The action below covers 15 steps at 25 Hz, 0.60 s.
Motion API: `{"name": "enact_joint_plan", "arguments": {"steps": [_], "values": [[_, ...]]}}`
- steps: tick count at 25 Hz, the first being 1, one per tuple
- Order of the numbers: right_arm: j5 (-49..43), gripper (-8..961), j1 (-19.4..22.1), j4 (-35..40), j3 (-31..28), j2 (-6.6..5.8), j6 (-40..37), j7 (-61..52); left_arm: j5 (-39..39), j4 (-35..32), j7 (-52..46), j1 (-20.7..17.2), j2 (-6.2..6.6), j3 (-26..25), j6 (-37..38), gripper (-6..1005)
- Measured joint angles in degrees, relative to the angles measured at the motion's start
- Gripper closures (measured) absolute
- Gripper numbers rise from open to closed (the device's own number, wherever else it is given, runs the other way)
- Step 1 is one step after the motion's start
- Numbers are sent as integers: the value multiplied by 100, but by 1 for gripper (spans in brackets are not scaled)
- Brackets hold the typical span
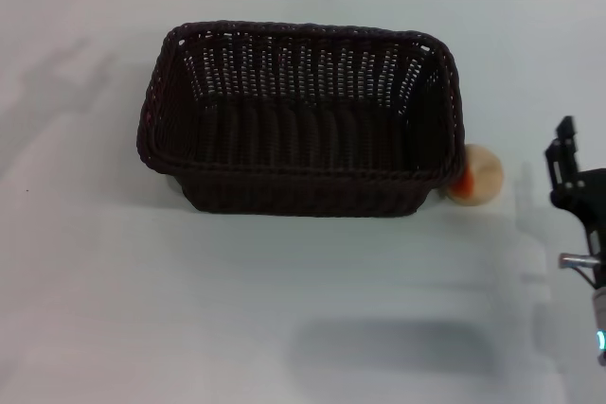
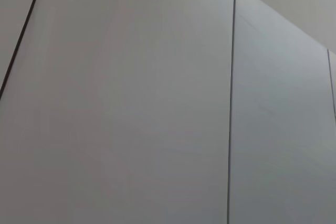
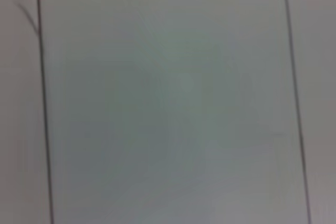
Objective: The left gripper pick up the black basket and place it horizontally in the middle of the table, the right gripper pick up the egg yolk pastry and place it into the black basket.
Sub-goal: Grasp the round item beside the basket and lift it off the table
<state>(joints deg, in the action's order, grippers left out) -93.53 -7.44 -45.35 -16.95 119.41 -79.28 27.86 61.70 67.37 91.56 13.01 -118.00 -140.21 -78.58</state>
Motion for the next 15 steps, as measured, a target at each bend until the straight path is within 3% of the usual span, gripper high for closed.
{"name": "enact_joint_plan", "arguments": {"steps": [15], "values": [[3, 313, -241, 26, 87, 21, 671, -57, -9, -49, 77, 4, 6, -60, 1, 519]]}}
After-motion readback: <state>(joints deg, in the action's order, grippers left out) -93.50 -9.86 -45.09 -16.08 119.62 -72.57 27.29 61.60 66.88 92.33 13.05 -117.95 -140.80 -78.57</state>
